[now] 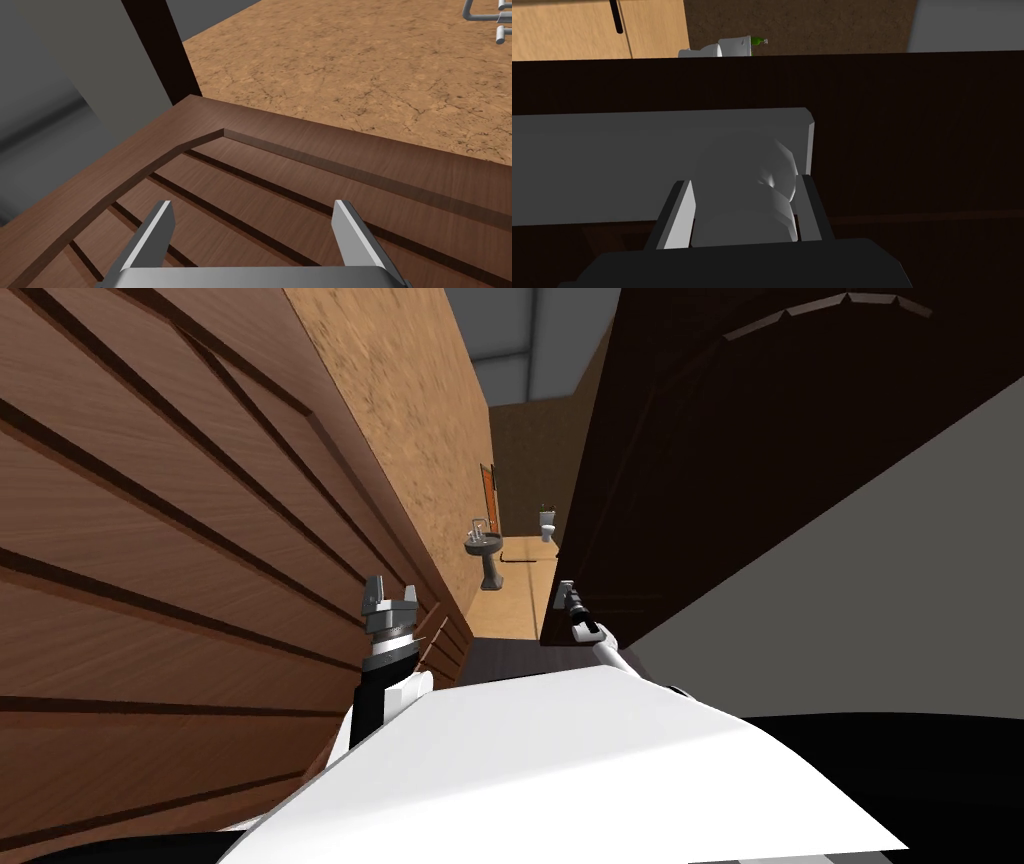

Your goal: Pull the door open

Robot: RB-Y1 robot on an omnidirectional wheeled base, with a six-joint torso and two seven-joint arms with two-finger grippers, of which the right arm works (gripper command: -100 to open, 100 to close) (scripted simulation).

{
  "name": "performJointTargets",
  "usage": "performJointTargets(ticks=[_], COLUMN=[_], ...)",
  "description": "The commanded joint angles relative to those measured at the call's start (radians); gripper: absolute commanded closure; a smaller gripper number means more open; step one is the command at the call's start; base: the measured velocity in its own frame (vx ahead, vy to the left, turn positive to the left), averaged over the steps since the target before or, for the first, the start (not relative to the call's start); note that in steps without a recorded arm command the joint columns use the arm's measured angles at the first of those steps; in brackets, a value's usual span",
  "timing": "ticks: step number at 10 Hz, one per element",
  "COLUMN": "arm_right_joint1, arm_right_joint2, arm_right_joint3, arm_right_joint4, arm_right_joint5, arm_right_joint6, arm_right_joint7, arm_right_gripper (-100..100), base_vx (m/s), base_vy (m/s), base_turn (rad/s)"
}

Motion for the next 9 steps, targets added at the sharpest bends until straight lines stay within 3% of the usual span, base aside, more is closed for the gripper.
performJointTargets(ticks=[1, 8, 9], arm_right_joint1=[0.01, 0.03, 0.028], arm_right_joint2=[-0.01, -0.074, -0.066], arm_right_joint3=[0.019, 0.095, 0.091], arm_right_joint4=[-0.001, -0.016, -0.014], arm_right_joint5=[0.001, -0.002, -0.001], arm_right_joint6=[-0.003, -0.024, -0.021], arm_right_joint7=[-0.015, -0.09, -0.083], arm_right_gripper=[100, 100, 100], base_vx=[-0.213, -0.226, -0.101], base_vy=[-0.098, -0.098, -0.03], base_turn=[0.154, 0.143, 0.038])
